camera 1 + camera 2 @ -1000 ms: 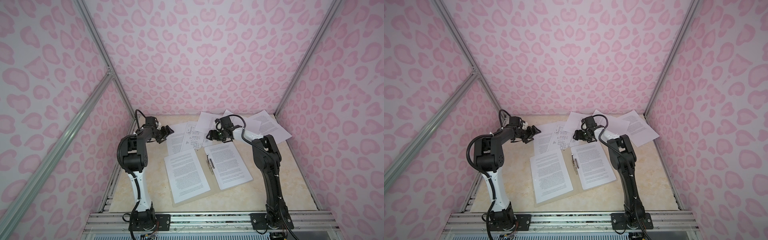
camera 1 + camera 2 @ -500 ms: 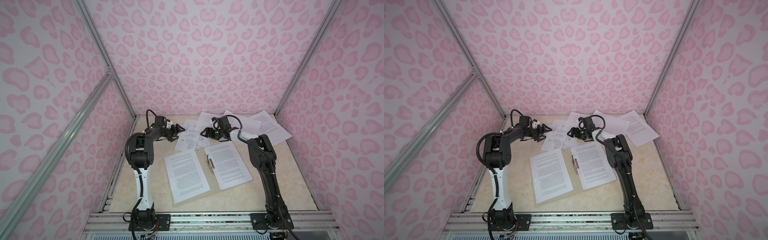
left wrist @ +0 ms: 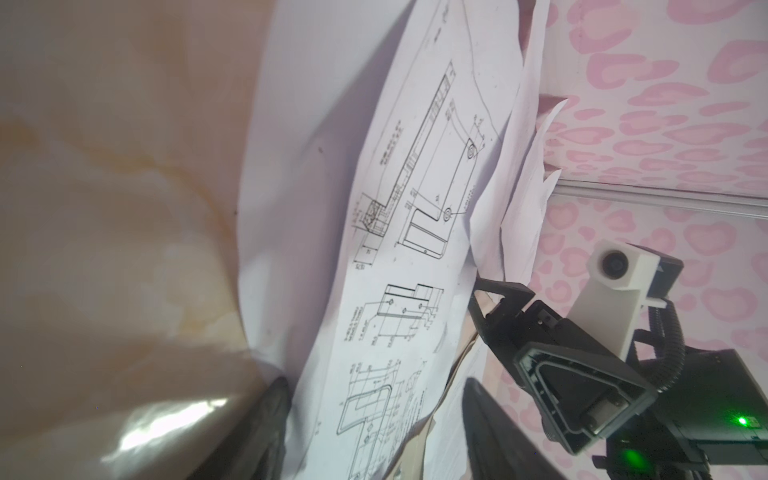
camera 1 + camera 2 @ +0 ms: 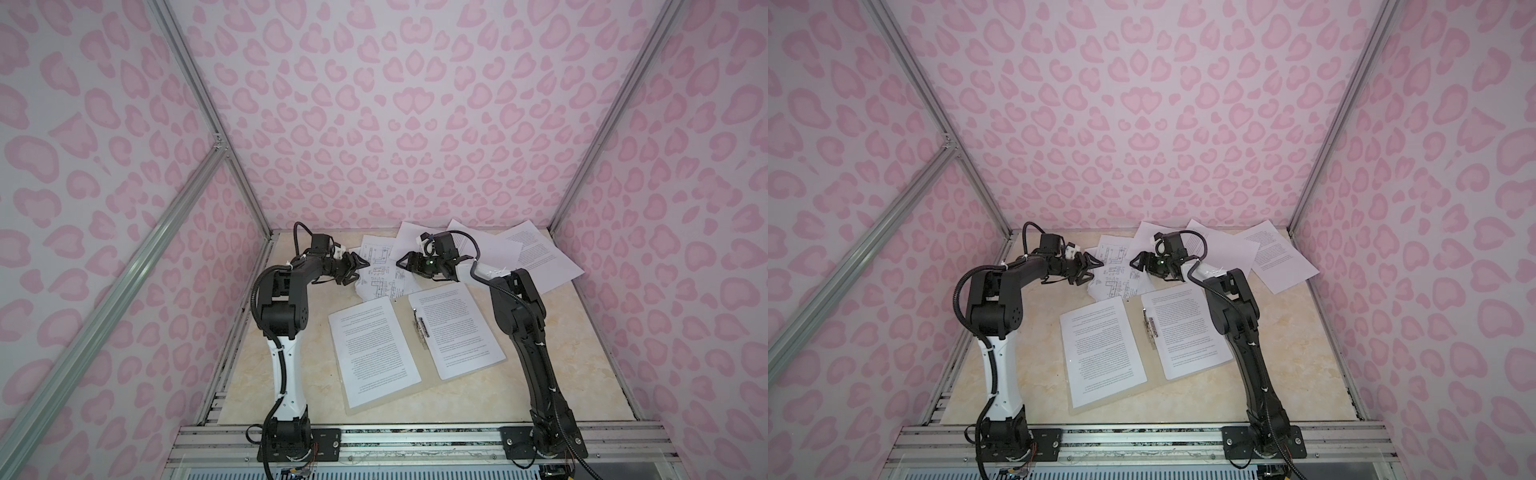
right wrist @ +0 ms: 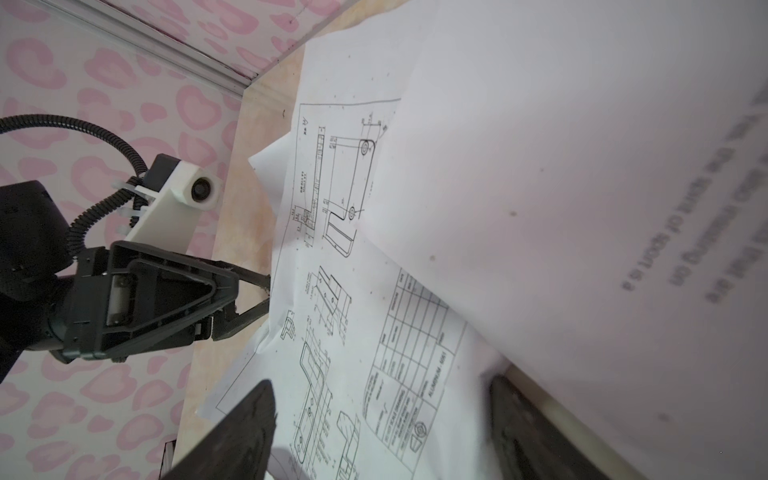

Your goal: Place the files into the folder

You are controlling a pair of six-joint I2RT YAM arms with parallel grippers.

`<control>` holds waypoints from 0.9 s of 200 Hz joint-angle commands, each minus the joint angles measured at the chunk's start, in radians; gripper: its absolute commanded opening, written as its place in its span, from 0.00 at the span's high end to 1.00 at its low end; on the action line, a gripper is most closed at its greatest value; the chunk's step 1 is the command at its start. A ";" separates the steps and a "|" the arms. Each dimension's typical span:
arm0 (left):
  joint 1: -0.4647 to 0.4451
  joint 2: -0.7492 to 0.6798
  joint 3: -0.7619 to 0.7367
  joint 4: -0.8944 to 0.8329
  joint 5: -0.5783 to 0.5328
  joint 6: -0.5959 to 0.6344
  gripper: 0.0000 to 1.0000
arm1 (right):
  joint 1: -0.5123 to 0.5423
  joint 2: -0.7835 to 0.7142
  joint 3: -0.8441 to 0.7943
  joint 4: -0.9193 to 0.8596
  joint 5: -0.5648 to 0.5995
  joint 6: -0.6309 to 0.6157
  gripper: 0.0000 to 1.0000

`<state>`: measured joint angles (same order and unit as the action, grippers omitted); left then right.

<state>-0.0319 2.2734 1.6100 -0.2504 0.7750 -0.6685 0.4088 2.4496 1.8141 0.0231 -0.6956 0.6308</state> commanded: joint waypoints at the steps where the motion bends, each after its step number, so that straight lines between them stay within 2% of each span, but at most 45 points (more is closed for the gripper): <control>1: 0.006 -0.067 -0.043 0.059 0.022 0.001 0.33 | 0.004 0.022 -0.016 -0.033 -0.020 0.026 0.18; 35: 0.003 -0.082 -0.045 0.187 0.134 -0.007 0.28 | 0.005 0.035 -0.016 -0.008 -0.042 0.048 0.19; 63: 0.004 -0.076 -0.014 0.206 0.157 0.014 0.25 | 0.005 0.043 -0.012 0.012 -0.063 0.060 0.19; 75: 0.005 -0.069 -0.001 0.173 0.128 0.023 0.26 | 0.003 0.046 -0.012 0.017 -0.066 0.065 0.19; 89: 0.007 -0.086 -0.025 0.214 0.131 0.021 0.25 | 0.002 0.046 -0.015 0.033 -0.074 0.071 0.20; 143: 0.013 -0.080 0.008 -0.047 -0.102 0.160 0.26 | -0.001 0.055 -0.019 0.058 -0.096 0.096 0.20; 180: 0.013 -0.066 0.014 -0.101 -0.173 0.194 0.29 | -0.004 0.058 -0.032 0.087 -0.107 0.117 0.21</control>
<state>-0.0193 2.2105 1.6112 -0.2779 0.6849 -0.5270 0.4046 2.4847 1.7985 0.1493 -0.8013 0.7227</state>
